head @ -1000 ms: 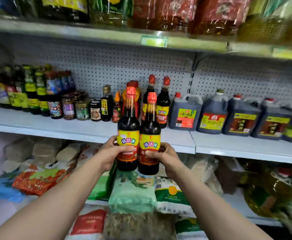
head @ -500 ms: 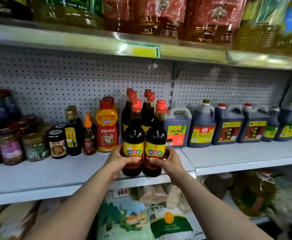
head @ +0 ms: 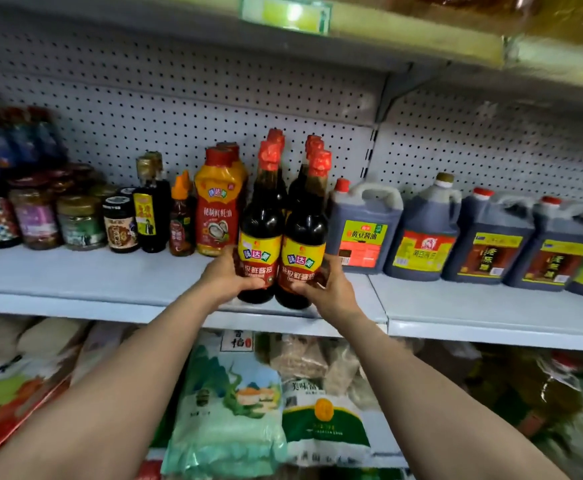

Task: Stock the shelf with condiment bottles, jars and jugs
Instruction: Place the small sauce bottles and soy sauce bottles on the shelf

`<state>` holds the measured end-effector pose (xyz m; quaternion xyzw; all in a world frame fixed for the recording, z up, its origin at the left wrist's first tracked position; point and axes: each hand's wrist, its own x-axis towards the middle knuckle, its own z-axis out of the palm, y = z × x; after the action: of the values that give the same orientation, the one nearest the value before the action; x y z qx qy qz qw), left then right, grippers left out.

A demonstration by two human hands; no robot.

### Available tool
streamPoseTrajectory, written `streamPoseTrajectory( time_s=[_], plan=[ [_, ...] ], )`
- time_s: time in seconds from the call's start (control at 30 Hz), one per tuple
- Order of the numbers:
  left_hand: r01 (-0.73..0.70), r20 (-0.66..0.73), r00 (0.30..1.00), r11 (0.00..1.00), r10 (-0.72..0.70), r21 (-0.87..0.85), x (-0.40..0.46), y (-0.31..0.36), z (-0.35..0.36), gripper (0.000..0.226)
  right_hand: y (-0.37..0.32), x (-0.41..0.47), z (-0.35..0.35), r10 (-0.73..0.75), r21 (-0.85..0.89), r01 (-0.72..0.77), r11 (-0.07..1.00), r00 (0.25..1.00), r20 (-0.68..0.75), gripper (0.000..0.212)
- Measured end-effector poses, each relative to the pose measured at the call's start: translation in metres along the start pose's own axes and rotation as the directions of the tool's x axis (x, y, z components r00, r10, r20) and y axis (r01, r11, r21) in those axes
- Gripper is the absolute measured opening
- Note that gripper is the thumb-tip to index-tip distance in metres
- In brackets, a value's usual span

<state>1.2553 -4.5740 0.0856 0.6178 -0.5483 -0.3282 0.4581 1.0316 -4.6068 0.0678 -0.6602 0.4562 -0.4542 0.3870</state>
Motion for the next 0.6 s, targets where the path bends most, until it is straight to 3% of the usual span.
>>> streamPoseTrajectory(
  time_s=[0.6],
  plan=[
    [0.017, 0.087, 0.996, 0.999, -0.021, 0.045, 0.017, 0.015, -0.001, 0.084, 0.003, 0.019, -0.006, 0.020, 0.027, -0.021, 0.999, 0.998, 0.061, 0.074]
  ],
)
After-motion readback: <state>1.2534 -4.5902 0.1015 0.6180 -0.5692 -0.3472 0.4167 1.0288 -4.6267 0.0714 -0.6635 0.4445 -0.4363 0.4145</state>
